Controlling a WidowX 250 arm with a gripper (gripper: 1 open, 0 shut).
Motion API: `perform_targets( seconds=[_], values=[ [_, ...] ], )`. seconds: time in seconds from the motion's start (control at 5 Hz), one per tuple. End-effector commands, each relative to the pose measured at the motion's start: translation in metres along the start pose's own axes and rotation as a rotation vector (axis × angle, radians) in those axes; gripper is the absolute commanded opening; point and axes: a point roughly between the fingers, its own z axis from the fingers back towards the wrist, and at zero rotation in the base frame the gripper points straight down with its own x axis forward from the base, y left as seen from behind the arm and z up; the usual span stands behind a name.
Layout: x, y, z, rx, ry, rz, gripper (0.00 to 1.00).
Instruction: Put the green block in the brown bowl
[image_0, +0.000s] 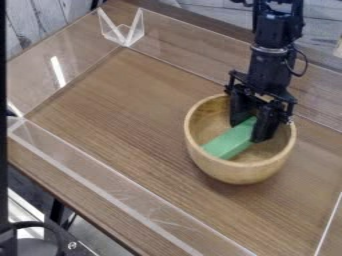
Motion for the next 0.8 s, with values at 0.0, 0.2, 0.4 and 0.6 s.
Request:
perform_targets(
  seconds=[0.0,0.2,0.4,0.6],
  values=[
    [0.003,0.002,-0.004,0.016,-0.033,-0.045,0.00],
    [0.001,-0.003,-0.006,0.028,-0.039,-0.029,0.00],
    [0.000,-0.008,-0.008,0.040,-0.045,-0.011,0.00],
    [0.002,-0.004,-0.014,0.045,-0.052,-0.027,1.00]
  ],
)
